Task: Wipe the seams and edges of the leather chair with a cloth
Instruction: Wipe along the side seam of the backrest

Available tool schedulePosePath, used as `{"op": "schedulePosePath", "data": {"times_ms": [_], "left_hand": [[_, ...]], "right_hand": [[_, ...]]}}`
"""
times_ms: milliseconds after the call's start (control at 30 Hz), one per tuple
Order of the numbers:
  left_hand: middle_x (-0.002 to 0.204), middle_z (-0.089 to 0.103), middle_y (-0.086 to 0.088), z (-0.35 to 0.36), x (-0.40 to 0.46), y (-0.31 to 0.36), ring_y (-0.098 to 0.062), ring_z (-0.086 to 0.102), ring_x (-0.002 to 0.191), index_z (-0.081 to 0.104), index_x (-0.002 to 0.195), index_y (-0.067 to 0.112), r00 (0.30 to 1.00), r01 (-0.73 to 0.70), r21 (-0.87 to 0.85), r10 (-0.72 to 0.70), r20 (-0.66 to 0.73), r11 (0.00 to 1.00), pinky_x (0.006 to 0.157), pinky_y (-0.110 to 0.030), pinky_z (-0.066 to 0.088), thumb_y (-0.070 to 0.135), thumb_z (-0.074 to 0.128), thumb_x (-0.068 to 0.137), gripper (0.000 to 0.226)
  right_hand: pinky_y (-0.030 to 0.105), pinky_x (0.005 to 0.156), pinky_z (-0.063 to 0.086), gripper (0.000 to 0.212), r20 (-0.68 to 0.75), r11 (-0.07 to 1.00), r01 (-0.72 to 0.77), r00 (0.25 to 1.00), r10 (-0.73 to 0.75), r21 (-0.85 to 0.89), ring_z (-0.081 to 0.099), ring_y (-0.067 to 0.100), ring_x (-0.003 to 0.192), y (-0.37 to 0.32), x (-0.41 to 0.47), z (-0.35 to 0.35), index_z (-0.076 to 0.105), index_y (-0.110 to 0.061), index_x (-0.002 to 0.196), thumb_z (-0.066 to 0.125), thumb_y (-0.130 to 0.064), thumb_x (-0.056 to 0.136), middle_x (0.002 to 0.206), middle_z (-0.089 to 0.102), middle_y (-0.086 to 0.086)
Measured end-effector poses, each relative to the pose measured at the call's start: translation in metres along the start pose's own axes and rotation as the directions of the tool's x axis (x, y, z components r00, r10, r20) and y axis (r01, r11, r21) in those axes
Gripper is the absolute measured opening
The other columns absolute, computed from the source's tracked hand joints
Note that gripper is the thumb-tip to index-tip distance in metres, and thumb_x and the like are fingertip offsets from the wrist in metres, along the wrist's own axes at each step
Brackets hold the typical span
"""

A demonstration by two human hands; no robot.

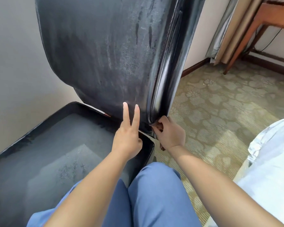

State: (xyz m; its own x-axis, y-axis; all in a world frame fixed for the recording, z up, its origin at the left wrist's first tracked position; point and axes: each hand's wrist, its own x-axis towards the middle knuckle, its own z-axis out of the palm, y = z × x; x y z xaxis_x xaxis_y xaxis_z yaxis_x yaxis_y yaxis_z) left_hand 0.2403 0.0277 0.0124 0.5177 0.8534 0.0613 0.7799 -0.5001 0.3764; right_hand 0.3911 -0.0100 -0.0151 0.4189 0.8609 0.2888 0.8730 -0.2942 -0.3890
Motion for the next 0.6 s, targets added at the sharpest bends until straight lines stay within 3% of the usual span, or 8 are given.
{"op": "schedulePosePath", "data": {"times_ms": [167,267,500,600], "left_hand": [[0.15,-0.042,-0.008,0.011,0.003,-0.002,-0.029,0.051,0.095,-0.024,0.149,0.025,0.999,0.02,0.015,-0.021,0.026,1.0,0.064,-0.027,0.035,0.007,0.056,0.081,0.106],[0.151,-0.04,-0.011,0.012,0.004,-0.006,-0.029,0.052,0.098,-0.021,0.151,0.023,0.999,0.015,0.056,-0.016,0.029,0.998,0.067,-0.027,0.033,0.008,0.055,0.081,0.105],[0.151,-0.038,-0.01,0.007,0.002,-0.009,-0.029,0.051,0.11,-0.027,0.146,0.03,0.999,-0.016,0.072,0.013,0.049,0.997,0.072,-0.03,0.044,0.006,0.055,0.078,0.109],[0.154,-0.034,-0.009,-0.004,-0.004,-0.005,-0.03,0.053,0.108,-0.028,0.146,0.032,0.996,-0.011,0.082,0.003,0.087,0.997,0.071,-0.03,0.043,0.007,0.054,0.08,0.109]], "right_hand": [[0.021,0.043,0.025,0.02,-0.158,0.997,0.013,0.987,-0.026,-0.08,0.054,0.029,0.048,0.002,0.002,0.022,0.062,-0.012,0.075,0.078,-0.025,0.074,0.08,0.061,0.004],[0.017,0.042,0.02,0.025,-0.232,0.992,0.025,0.971,-0.054,-0.125,0.05,0.026,0.041,0.002,0.004,0.026,0.06,-0.011,0.064,0.084,-0.017,0.062,0.072,0.059,0.004],[0.021,0.045,0.018,0.026,-0.053,0.929,0.169,0.979,-0.197,-0.33,0.053,0.025,0.046,0.019,0.005,0.025,0.065,-0.013,0.061,0.089,-0.015,0.052,0.074,0.061,0.002],[0.021,0.043,0.023,0.017,-0.083,0.957,0.188,0.974,-0.211,-0.221,0.056,0.026,0.049,0.018,0.002,0.013,0.069,-0.016,0.069,0.085,-0.022,0.066,0.077,0.062,0.002]]}}
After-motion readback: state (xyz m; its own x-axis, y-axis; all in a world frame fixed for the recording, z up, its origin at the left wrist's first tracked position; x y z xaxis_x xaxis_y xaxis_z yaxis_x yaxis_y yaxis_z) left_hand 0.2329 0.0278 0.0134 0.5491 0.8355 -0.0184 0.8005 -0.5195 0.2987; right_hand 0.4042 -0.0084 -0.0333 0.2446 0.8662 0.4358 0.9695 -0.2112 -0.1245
